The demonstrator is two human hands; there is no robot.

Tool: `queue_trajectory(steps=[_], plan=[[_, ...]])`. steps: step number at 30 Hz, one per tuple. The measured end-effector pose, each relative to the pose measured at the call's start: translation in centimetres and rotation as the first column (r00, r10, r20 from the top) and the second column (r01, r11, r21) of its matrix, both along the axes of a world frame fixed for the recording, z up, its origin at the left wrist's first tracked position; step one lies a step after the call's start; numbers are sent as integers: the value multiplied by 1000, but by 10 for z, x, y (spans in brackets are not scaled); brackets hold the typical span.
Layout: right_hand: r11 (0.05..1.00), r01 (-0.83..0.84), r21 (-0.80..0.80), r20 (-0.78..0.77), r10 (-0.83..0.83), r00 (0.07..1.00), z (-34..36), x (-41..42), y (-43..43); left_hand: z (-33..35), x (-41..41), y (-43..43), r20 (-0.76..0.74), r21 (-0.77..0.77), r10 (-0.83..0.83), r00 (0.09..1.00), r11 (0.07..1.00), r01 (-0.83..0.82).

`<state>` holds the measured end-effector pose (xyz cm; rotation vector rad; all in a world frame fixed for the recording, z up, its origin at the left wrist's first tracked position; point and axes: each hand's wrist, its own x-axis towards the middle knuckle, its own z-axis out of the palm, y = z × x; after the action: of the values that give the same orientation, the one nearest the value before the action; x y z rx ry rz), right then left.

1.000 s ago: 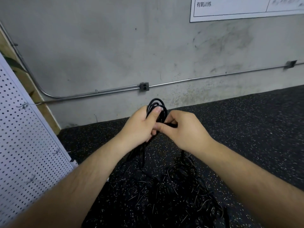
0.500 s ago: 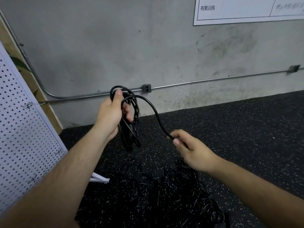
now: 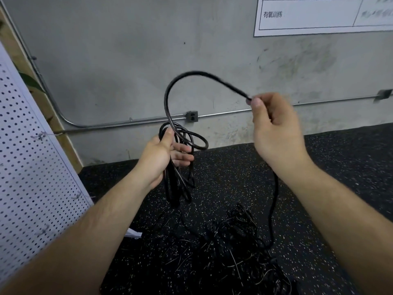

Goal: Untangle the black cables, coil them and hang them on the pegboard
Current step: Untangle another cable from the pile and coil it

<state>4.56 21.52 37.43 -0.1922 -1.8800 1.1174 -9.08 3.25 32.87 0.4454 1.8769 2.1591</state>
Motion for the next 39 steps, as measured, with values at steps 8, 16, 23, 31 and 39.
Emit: queue_trajectory(steps=[8, 16, 23, 31, 39], plan=[[930, -60, 363, 455, -121, 882, -40, 0, 16, 1, -7, -5, 45, 133, 27, 999, 991, -33], [939, -58, 338, 533, -140, 835, -46, 2, 11, 6, 11, -3, 17, 59, -96, 995, 994, 95], [923, -151, 353, 537, -68, 841, -62, -1, -7, 4, 29, 3, 47, 42, -231, 972, 973, 229], [914, -201, 351, 557, -32, 830, -67, -7, -26, 1, 26, 7, 172, 187, -275, 946, 952, 243], [952, -306, 26, 675, 209, 707, -78, -13, -48, -1, 35, 15, 229, 348, -365, 902, 896, 275]])
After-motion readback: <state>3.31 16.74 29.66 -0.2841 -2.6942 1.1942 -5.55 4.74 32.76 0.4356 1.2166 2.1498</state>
